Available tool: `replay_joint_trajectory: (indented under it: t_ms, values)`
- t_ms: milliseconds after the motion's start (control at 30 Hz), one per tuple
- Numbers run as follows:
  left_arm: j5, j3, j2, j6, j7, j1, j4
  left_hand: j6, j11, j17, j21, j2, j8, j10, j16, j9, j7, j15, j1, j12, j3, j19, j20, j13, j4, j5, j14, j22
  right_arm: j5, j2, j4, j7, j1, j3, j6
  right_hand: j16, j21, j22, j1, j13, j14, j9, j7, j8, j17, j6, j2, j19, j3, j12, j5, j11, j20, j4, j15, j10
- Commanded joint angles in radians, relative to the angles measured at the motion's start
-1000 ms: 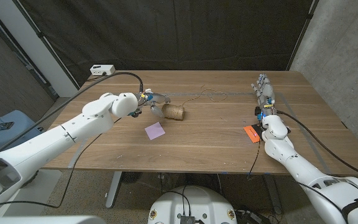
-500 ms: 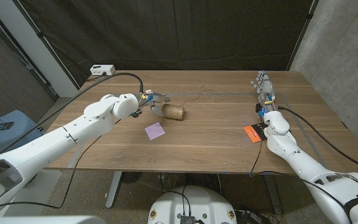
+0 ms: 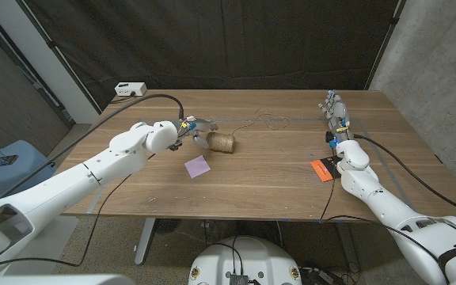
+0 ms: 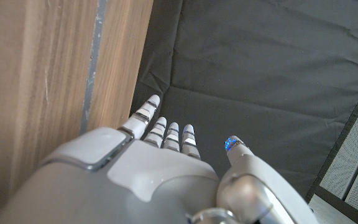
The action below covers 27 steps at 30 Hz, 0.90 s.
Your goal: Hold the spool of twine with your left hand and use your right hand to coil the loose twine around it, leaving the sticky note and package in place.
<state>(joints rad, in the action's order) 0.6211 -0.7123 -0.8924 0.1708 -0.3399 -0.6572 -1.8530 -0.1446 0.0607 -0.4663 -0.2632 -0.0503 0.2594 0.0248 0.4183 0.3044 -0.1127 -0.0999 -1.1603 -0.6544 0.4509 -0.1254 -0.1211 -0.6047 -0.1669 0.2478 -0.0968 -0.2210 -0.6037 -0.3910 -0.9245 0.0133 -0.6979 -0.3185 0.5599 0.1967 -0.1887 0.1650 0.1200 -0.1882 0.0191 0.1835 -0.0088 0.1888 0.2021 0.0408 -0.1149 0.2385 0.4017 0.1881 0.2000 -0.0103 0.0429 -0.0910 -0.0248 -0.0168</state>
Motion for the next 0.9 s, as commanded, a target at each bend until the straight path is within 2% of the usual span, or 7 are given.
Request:
replay_joint_trajectory:
  t_ms: [33, 167, 900]
  values:
    - [0.053, -0.009, 0.005, 0.005, 0.066, -0.023, -0.008, -0.017, -0.001, -0.006, -0.006, 0.002, 0.010, -0.014, 0.010, 0.006, 0.006, 0.003, -0.014, -0.009, -0.006, -0.010, 0.003, -0.004, -0.001, 0.007, -0.011, -0.004, -0.006, 0.013, 0.067, -0.035, 0.023, -0.002, 0.037, 0.006, -0.004, 0.006, 0.000, -0.004, 0.005, 0.004, -0.001, 0.004, 0.002, 0.001, -0.010, 0.003, 0.008, 0.007, -0.002, -0.001, 0.013, 0.001, -0.001, -0.004]
    - [0.069, -0.009, 0.004, 0.016, 0.067, -0.029, -0.017, -0.028, -0.003, -0.010, -0.007, 0.002, 0.016, -0.014, 0.019, 0.008, 0.010, 0.012, -0.016, -0.011, -0.009, -0.013, 0.006, -0.006, 0.000, 0.007, -0.021, -0.004, -0.010, 0.014, 0.076, -0.041, 0.023, 0.000, 0.044, 0.006, -0.005, 0.006, 0.000, -0.004, 0.005, 0.004, -0.001, 0.004, 0.002, 0.001, -0.010, 0.003, 0.009, 0.008, -0.002, -0.001, 0.013, 0.002, -0.001, -0.003]
    - [0.089, -0.008, 0.014, 0.059, 0.068, -0.061, -0.033, -0.047, -0.003, -0.022, -0.011, 0.010, 0.029, -0.021, 0.031, 0.017, 0.006, 0.007, -0.019, -0.021, -0.023, -0.023, 0.002, -0.016, 0.002, 0.007, -0.018, -0.005, -0.008, 0.003, 0.057, -0.050, 0.015, -0.006, 0.030, 0.006, -0.004, 0.006, -0.002, -0.004, 0.006, 0.004, -0.001, 0.004, 0.002, 0.000, -0.010, 0.003, 0.010, 0.008, -0.003, 0.000, 0.012, 0.002, -0.001, -0.003]
